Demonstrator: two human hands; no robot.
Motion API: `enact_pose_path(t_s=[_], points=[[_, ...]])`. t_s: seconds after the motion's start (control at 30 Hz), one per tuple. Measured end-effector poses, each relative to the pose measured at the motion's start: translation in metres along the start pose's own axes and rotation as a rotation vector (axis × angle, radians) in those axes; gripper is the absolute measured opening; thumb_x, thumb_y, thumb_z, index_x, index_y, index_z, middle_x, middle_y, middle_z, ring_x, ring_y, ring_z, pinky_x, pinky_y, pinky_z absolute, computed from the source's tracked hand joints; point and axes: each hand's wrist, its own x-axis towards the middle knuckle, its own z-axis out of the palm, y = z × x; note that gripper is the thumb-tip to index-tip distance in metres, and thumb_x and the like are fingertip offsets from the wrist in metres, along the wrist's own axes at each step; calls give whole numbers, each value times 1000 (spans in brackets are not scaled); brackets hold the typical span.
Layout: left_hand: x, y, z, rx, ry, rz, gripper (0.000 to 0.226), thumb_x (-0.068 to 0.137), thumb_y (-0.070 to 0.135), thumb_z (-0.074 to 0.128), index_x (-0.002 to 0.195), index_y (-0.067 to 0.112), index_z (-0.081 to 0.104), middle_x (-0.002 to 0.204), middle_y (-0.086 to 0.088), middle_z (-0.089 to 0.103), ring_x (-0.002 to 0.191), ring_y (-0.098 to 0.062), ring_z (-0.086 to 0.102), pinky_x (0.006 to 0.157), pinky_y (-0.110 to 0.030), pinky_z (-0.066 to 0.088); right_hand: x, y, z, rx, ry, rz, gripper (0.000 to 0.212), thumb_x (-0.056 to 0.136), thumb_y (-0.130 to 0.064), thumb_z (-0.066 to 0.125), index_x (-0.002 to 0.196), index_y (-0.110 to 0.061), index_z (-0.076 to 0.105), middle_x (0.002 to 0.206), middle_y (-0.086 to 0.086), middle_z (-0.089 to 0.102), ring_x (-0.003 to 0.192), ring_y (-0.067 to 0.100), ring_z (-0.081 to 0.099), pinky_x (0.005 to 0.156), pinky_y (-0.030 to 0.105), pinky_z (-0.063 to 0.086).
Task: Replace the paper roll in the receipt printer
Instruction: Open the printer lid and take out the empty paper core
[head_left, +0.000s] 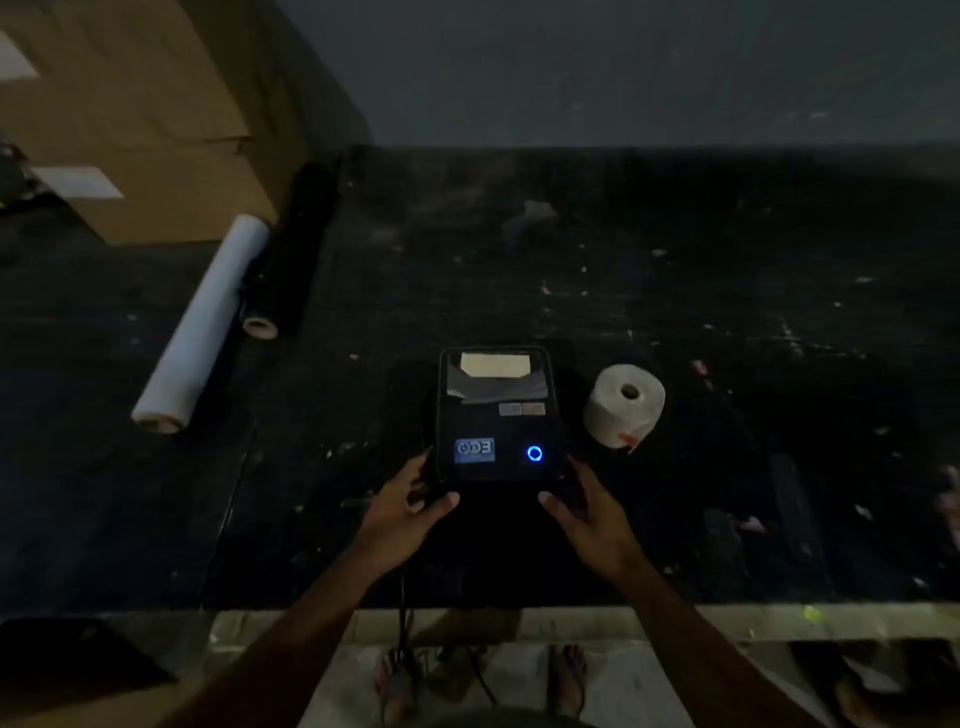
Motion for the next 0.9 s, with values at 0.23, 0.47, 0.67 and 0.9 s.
enact_pose_path(t_s=[0.23,0.47,0.67,0.9], points=[[-4,5,7,26,110,22,54,89,27,77,139,26,57,129,10,68,116,12,59,100,-19,48,10,-2,-1,46,75,13,61,81,-44,78,133,-25,54,122,-3,71,112,8,67,100,36,55],[-8,13,7,105,164,44,40,89,27,77,126,35,63,118,12,71,104,17,63,84,0,44,6,-8,-3,-4,107,-14,73,76,-62,71,137,-25,58,131,0,69,121,14,63,105,39,51],[-7,20,10,33,181,45,51,91,45,70,140,39,55,142,7,55,125,-11,59,94,-18,48,3,-25,-4,73,120,-36,68,80,-58,70,139,-29,55,137,0,64,127,16,59,107,43,50],[27,88,-8,-96,357,192,58,79,72,68,130,47,59,123,24,68,113,12,62,87,-4,47,42,-86,-20,236,263,-178,53,90,-40,70,139,-28,52,121,-14,67,110,-9,62,89,13,53]])
